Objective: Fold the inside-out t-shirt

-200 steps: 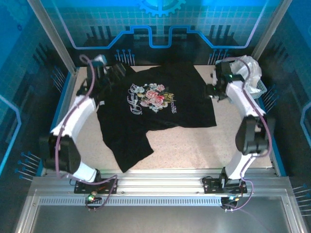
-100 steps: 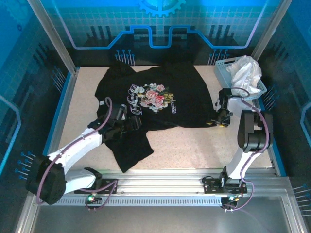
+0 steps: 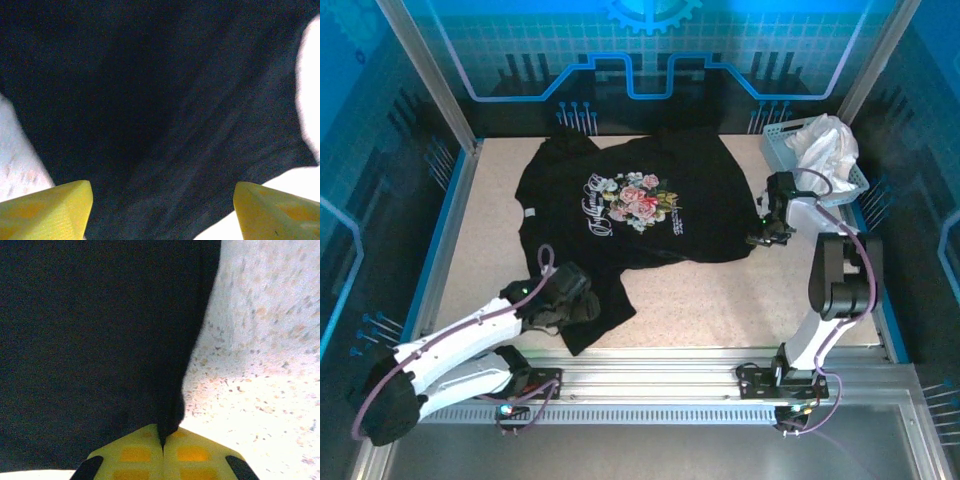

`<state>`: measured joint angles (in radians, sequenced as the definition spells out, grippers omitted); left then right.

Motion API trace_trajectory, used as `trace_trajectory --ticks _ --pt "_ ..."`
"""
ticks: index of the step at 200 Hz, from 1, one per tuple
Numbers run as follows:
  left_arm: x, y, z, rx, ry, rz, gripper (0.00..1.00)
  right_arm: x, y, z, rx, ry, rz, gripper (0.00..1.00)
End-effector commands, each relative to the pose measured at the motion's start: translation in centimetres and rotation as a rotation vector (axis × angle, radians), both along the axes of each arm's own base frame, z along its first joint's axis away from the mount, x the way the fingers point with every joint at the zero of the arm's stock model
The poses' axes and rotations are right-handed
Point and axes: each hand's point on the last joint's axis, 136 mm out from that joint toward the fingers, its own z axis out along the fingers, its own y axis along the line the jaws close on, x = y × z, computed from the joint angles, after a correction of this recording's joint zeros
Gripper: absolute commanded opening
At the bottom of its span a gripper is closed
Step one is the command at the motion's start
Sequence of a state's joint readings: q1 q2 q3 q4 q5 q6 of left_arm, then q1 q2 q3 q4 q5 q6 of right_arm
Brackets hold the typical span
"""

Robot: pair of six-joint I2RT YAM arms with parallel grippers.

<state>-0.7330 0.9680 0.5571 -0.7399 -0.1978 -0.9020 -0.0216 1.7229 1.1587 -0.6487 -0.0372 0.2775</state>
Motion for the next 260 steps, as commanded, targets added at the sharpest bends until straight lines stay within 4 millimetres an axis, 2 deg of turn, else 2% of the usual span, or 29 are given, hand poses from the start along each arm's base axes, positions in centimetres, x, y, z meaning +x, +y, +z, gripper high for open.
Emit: trace_trajectory --ticks 1,19,32,61,78,106,130,149,165,177,189,201,219,231,242,260 --pt "-4.1 2.9 -1.8 0.123 0.139 0.084 0.75 0.5 0.4 1.8 0.01 -0.068 0.008 0.0" --pt "-6.1 3.2 -2.1 0.184 0.197 0.046 0.75 0.4 0.1 2.0 0.004 -0.071 0.01 0.0" --pt "-6.7 2.8 -2.6 0.184 0.213 0.018 0.75 0.4 0.1 2.2 0.004 -0.081 0.013 0.0" --pt "-6.6 0.7 -4.1 0.118 0.245 -0.016 0.66 0.2 0.1 2.1 0.007 -0.087 0.017 0.0" --pt "-6.6 0.5 -5.1 0.133 0.258 -0.032 0.61 -0.1 0.0 2.1 0.008 -0.085 0.02 0.0" --pt "-5.7 -0.1 -6.3 0.135 0.232 -0.053 0.47 0.0 0.2 2.6 0.019 -0.103 0.023 0.0" --pt "-5.4 -0.3 -6.5 0.139 0.217 -0.056 0.32 -0.4 0.3 2.7 0.022 -0.104 0.024 0.0" --pt "-5.1 0.2 -6.0 0.137 0.185 -0.046 0.22 -0.6 0.3 2.8 0.017 -0.108 0.024 0.0" --pt "-4.3 0.6 -4.6 0.149 0.126 -0.048 0.11 -0.6 0.2 3.2 0.017 -0.122 0.023 0.0" --pt "-2.9 0.8 -2.4 0.144 0.037 -0.045 0.0 -0.6 0.2 3.9 0.02 -0.147 0.019 0.0" --pt "-0.7 0.9 0.8 0.116 -0.103 -0.033 0.0 -0.2 0.5 5.1 0.052 -0.202 0.018 0.0" --pt "2.8 0.5 5.4 0.062 -0.322 -0.027 0.0 0.8 1.2 6.9 0.116 -0.286 0.017 0.0" --pt "7.9 1.4 14.6 -0.014 -0.655 0.05 0.0 3.0 2.6 9.7 0.237 -0.393 0.004 0.0" --pt "9.7 2.7 21.7 -0.031 -0.863 0.1 0.0 3.7 2.5 11.8 0.25 -0.442 -0.007 0.0" --pt "9.9 3.8 28.4 -0.018 -1.046 0.11 0.0 3.6 1.8 14.5 0.227 -0.506 -0.022 0.0" --pt "8.0 6.0 38.5 0.017 -1.253 0.121 0.0 1.8 0.1 21.2 0.16 -0.654 -0.045 0.0"
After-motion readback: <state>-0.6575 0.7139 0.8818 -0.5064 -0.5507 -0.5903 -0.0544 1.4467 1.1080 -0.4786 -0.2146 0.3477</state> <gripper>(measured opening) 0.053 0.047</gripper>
